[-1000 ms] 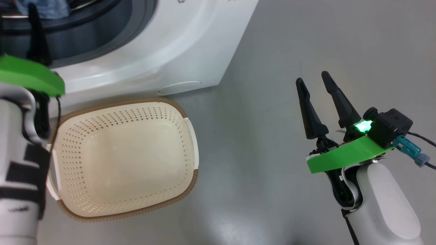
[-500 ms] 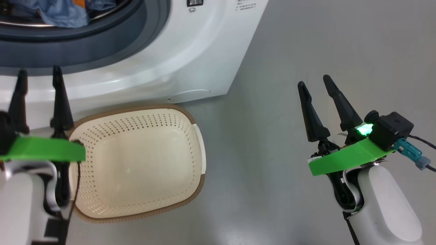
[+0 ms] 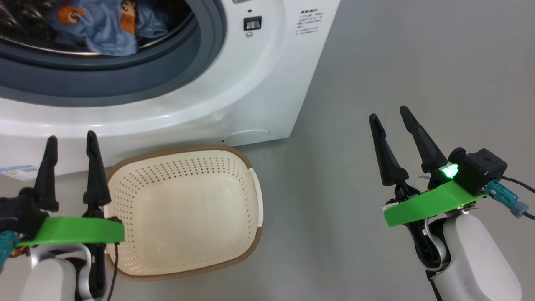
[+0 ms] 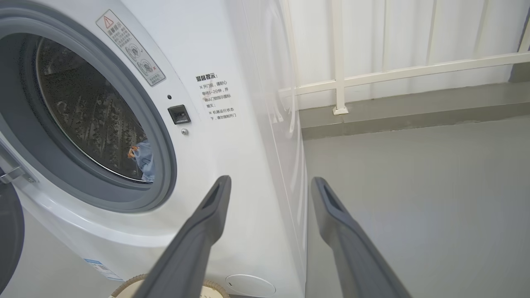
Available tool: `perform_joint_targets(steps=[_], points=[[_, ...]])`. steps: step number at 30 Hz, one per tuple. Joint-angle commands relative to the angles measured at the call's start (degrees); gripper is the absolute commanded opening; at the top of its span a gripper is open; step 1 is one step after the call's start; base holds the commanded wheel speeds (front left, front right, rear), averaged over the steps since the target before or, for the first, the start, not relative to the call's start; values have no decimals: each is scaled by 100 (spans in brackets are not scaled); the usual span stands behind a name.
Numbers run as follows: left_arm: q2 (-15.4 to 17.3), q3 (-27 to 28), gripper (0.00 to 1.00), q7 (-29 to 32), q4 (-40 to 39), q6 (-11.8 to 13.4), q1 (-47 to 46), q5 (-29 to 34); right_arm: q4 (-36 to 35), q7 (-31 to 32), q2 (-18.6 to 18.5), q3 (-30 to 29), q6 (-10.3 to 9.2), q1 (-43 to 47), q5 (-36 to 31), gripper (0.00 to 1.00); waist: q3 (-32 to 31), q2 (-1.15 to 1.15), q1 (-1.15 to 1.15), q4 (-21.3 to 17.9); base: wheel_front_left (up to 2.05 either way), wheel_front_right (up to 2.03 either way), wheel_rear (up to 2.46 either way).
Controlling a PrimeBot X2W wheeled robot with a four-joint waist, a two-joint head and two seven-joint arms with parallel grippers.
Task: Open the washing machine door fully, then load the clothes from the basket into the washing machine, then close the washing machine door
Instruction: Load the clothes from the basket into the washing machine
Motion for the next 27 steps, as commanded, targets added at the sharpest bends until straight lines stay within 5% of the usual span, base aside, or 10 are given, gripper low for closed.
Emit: perform_joint_targets(steps=[1, 27], points=[[93, 232, 100, -35, -179, -34, 67, 59, -113, -27, -15, 124, 9, 142, 50, 100, -131, 0, 0, 73, 0, 0, 0], [-369, 391, 100, -35, 54, -267, 798, 210, -10, -27, -162, 311, 9, 593, 155, 100, -1303, 0, 0, 320, 0, 0, 0]])
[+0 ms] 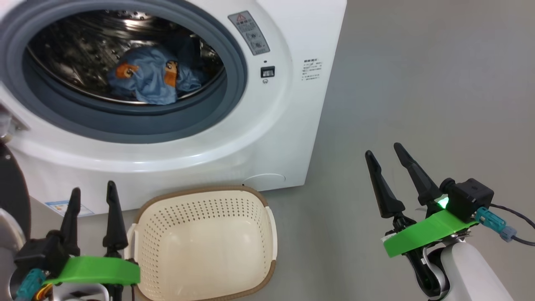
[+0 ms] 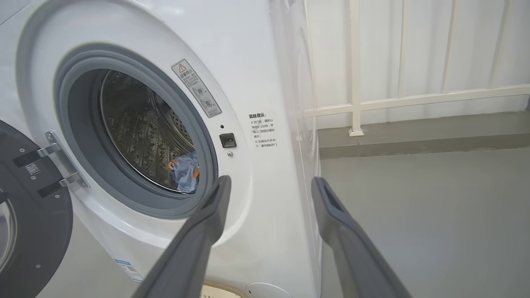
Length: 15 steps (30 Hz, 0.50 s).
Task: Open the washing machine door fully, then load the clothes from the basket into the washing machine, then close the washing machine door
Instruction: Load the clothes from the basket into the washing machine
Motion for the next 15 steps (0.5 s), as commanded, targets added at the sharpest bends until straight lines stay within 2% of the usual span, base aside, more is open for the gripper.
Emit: perform_joint_targets(steps=[1, 15], points=[[72, 182, 100, -36, -110, -18, 23, 71, -127, -27, -19, 132, 9, 62, 129, 100, -155, 0, 0, 89, 0, 0, 0], [-17, 176, 100, -36, -39, -79, 336, 49, -154, -27, -116, 171, 9, 337, 201, 100, -499, 0, 0, 290, 0, 0, 0]])
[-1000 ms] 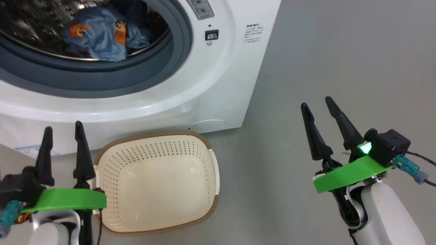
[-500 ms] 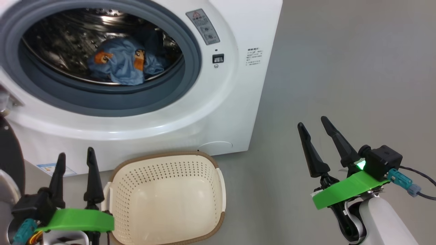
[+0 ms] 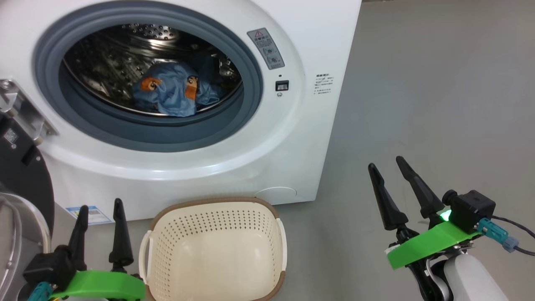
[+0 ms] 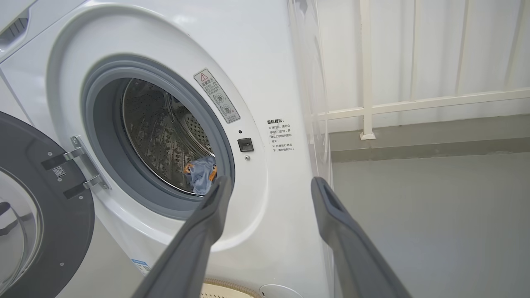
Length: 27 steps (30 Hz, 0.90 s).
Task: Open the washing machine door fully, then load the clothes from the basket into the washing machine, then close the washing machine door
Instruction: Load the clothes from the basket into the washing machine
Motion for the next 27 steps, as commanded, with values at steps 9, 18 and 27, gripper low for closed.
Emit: perform_joint_targets(steps=[9, 18, 27], points=[[38, 168, 100, -36, -108, 1, 85, 57, -122, -27, -90, 184, 9, 136, 76, 100, -195, 0, 0, 77, 0, 0, 0], [25, 86, 100, -36, -91, -94, 123, -38, -110, -27, -122, 210, 9, 166, 92, 100, -240, 0, 0, 96, 0, 0, 0], [57, 63, 100, -36, -70, -195, 112, -123, -110, -27, -138, 211, 9, 172, 107, 100, -233, 0, 0, 122, 0, 0, 0]])
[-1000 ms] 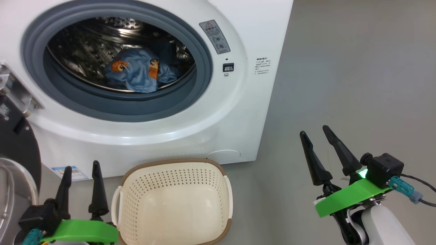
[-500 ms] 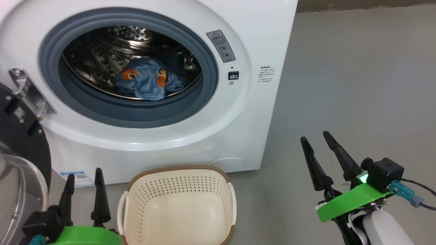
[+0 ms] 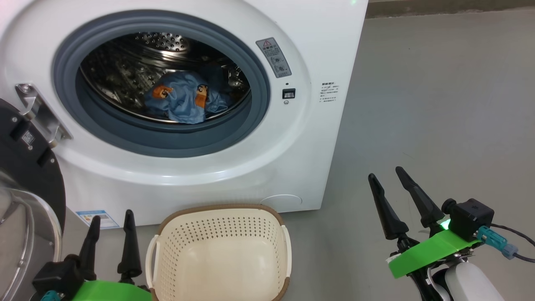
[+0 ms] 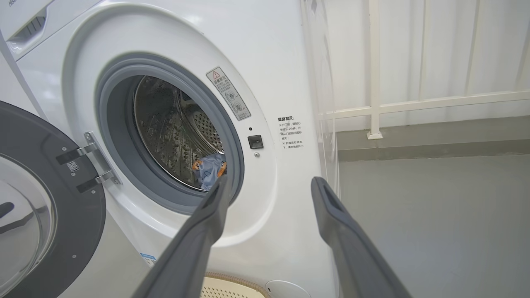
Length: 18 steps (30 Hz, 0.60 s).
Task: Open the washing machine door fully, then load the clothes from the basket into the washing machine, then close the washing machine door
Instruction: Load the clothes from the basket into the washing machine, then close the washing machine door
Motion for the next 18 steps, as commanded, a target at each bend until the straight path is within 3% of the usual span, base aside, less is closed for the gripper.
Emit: perform_joint_targets(steps=[1, 18], points=[[91, 166, 100, -36, -103, -7, -103, -10, -124, -27, -46, 119, 9, -17, 25, 100, 1, 0, 0, 5, 0, 0, 0], [169, 180, 100, -36, -116, -77, -125, -27, -122, -27, -25, 110, 9, -33, 8, 100, -4, 0, 0, 14, 0, 0, 0]])
